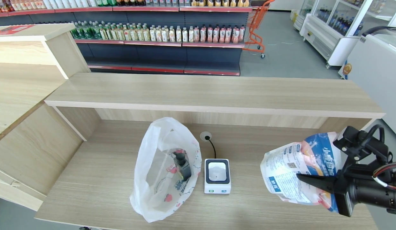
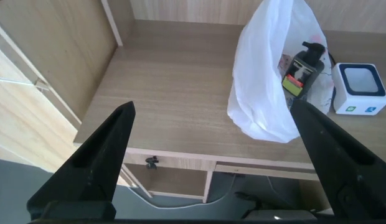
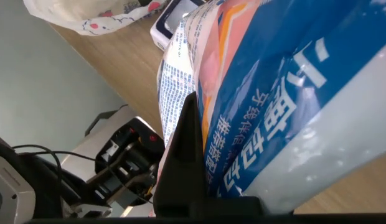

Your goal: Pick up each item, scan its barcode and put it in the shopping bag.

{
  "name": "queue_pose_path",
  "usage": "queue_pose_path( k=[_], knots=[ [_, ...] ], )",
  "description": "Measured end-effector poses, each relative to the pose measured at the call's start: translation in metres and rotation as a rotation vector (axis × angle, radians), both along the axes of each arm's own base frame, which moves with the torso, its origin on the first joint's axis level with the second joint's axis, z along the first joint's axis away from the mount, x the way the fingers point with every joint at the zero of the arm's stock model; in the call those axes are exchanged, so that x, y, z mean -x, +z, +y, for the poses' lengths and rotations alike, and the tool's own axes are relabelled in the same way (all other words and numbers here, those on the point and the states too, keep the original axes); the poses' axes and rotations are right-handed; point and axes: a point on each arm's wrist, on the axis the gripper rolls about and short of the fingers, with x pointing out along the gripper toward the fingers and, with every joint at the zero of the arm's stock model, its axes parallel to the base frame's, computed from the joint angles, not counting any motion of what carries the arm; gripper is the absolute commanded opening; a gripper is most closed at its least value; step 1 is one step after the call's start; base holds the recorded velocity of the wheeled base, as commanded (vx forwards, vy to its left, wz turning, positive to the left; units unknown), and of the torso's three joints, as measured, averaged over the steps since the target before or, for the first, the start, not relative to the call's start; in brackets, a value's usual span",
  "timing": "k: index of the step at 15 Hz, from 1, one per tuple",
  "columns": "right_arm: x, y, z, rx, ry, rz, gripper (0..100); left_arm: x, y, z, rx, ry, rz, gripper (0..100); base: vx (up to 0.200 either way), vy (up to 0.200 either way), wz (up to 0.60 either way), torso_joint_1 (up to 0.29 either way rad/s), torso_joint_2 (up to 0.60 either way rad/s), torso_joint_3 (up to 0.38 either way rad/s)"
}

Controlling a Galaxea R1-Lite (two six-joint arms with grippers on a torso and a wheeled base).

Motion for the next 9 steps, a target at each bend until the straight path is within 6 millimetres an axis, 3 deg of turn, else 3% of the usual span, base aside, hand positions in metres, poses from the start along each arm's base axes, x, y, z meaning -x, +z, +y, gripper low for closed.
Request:
queue_pose_path(
  k=[2,8,9],
  knots=[
    [-0.005,-0.002,-0.004,0.003,-0.030,0.013,0,0.000,0.000,0.000,0.000,0.000,0.000,100,0.000,0.200,0.00,0.005,0.00,0.002],
    [-0.011,-0.011,-0.010,0.012,-0.063,0.054,0,0.000,0.000,0.000,-0.001,0.000,0.000,100,0.000,0.000,0.00,0.000,0.00,0.000],
    [-0.012,-0.012,-0.011,0.013,-0.064,0.061,0,0.000,0.000,0.000,0.000,0.001,0.000,100,0.200,0.000,0.00,-0.002,0.01,0.002]
  ],
)
